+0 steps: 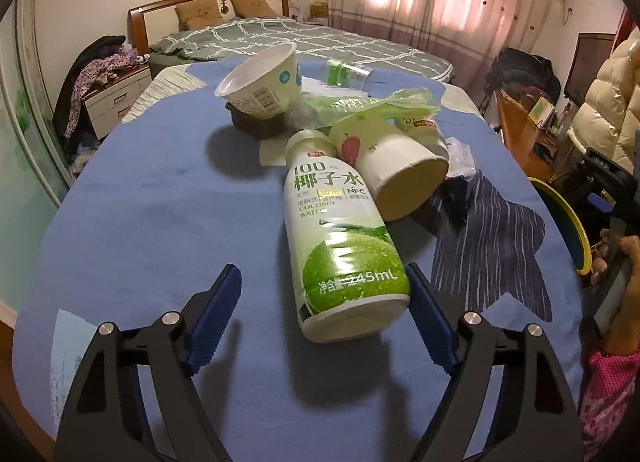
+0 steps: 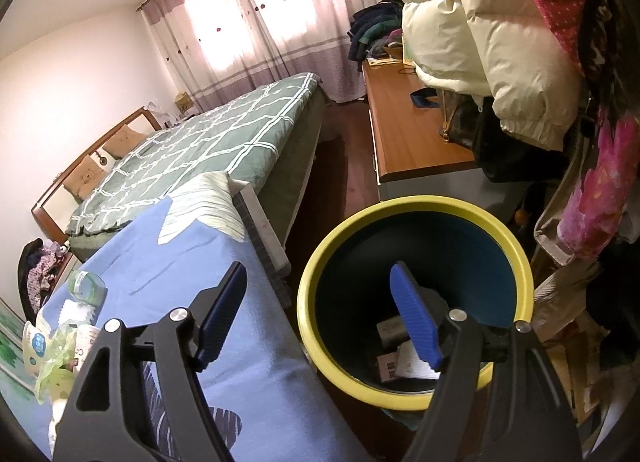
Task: Collect trash
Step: 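Grasp the green coconut water bottle with the left gripper, then carry the bottle over the yellow bin and open the left gripper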
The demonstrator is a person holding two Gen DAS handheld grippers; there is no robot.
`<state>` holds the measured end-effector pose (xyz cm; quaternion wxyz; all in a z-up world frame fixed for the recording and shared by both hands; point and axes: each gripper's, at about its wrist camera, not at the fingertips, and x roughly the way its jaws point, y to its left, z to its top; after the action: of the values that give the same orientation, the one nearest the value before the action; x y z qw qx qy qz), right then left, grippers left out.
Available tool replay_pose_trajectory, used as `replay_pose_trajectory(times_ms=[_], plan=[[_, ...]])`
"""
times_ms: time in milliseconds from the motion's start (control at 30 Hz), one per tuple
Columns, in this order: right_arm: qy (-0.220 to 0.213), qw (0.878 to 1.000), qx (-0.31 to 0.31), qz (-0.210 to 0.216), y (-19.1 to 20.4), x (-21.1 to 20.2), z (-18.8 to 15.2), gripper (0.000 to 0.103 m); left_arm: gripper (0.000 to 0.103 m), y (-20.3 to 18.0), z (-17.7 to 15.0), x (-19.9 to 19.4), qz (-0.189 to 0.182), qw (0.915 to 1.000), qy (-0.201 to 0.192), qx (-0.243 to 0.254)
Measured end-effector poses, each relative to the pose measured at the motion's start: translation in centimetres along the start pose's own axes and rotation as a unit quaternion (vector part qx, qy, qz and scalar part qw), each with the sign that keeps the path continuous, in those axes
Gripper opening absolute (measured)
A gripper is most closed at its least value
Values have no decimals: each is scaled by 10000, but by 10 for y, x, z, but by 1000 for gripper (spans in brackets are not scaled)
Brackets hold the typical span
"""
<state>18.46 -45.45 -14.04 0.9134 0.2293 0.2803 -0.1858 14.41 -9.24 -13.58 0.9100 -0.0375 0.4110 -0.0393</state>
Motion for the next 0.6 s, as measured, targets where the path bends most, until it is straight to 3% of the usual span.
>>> replay_pose_trajectory(times_ms=[67,167,333,600], plan=[[-6,10000,4,9,0,-1,0,71,73,-3,-1,3,-5,10000,19,43],[-8,10000,-1,13,-1,-2,-1,71,55,-3,-1,7,-117,9999,78,59],[-3,10000,2,8,-1,-2,-1,71,55,1,2,-3,-100,9997,-86,223],[-6,10000,4,16,-1,-2,-1,71,53,11,32,-48,-31,9965,-707,437]])
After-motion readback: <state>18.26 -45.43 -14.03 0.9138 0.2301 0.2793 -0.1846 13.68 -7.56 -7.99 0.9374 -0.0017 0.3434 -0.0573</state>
